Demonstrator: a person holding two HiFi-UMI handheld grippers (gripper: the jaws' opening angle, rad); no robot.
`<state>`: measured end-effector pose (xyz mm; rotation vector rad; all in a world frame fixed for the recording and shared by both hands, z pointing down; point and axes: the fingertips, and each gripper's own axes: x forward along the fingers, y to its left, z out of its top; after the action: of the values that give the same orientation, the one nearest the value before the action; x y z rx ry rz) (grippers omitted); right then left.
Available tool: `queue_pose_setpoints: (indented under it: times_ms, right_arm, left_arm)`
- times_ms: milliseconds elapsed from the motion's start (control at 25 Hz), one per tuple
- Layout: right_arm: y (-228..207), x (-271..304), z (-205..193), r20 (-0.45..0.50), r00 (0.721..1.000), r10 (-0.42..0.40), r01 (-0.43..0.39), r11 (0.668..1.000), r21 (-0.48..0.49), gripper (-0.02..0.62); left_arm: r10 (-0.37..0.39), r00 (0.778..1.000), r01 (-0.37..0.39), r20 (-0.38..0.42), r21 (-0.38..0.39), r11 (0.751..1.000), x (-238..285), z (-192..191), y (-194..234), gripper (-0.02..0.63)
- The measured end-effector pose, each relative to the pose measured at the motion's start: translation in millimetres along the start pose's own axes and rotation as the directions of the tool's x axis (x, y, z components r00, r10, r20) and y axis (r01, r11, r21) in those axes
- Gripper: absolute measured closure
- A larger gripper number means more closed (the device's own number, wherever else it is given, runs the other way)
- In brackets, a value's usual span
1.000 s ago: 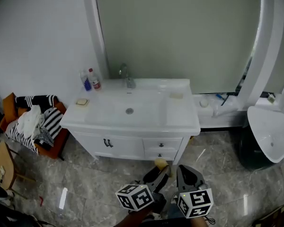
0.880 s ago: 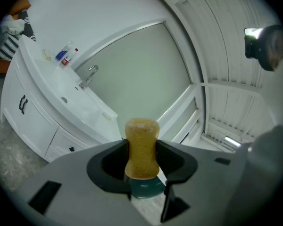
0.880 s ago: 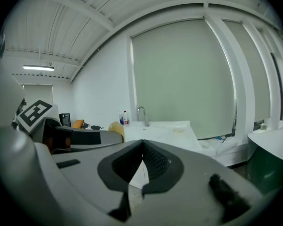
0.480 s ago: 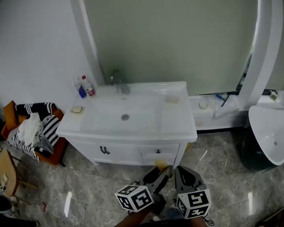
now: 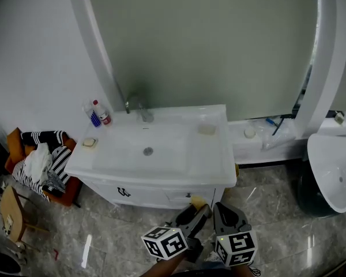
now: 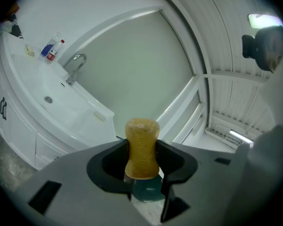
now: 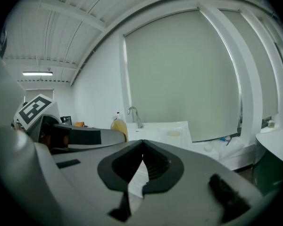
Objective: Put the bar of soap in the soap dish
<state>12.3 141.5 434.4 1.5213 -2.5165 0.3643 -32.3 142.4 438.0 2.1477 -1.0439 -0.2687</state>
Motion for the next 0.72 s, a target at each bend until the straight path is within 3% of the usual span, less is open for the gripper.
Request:
queue_pose_setpoints:
  times_ms: [720]
  right_arm:
    - [-64.5,33.7,24.5,0.034,0.996,0.081,-0.082,0.996,0.026,0.584]
  left_arm:
    - [0.075,0.997,-0.076,0.025,0.037,0.996,70.6,12.4,0.3,0.422]
